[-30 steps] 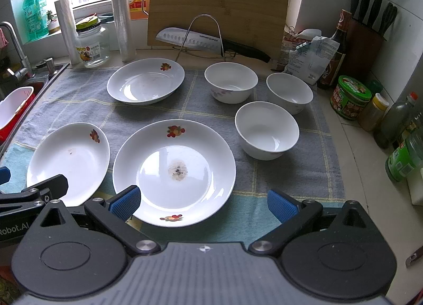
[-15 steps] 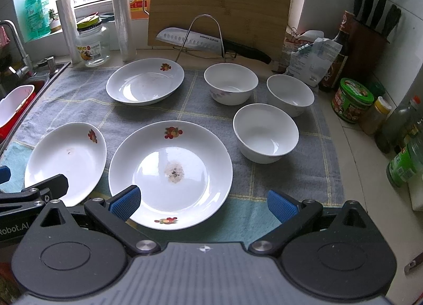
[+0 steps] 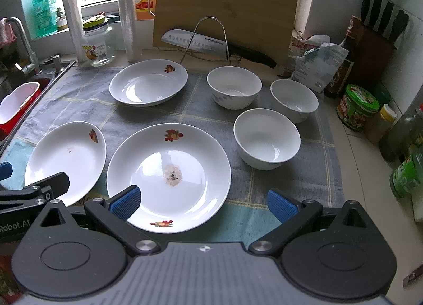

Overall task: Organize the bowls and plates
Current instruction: 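Move the left tool onto the rim of the small-stained white plate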

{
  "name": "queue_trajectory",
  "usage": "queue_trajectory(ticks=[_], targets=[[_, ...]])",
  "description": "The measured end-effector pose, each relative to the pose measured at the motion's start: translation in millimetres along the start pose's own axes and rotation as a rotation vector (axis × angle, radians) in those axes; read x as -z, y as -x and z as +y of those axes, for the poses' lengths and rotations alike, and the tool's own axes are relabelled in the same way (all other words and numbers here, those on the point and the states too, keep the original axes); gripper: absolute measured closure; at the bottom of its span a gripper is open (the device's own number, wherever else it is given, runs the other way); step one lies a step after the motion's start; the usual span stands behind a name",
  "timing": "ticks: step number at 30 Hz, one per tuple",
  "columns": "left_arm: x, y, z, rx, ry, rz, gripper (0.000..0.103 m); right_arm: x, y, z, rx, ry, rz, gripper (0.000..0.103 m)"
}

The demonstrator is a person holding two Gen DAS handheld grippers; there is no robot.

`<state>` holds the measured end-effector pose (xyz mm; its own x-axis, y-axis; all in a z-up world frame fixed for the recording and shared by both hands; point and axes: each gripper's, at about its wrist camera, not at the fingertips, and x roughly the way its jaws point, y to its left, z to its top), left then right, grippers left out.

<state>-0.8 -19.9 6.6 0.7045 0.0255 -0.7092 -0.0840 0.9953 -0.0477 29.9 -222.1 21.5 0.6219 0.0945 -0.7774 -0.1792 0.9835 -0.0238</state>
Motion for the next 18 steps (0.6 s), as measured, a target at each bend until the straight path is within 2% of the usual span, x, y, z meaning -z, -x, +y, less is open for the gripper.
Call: queue_trajectory(ticks=[3,7,12,18], targets=[[1.8,5.0,1.5,0.035,0.001,-0.049,0.001,-0.8,3.3,-2.5,-0.035,0.002,-0.047,0.000],[8.1,12.3,4.9,0.073,-0.050,-0.128,0.001,-0.8,-0.1,-4.7,-0.150,0.036,-0.104,0.000],[24.3,7.8,20.7,0.096,-0.072,-0.117,0.001,0.9,-15.7,-2.3,-0.220,0.038,-0.107,0.000],[46.2,0.0,46.6,0.098,-0.113,-0.102,0.001,5.0,-30.9,5.8,-0.261,0.028,-0.117,0.000]])
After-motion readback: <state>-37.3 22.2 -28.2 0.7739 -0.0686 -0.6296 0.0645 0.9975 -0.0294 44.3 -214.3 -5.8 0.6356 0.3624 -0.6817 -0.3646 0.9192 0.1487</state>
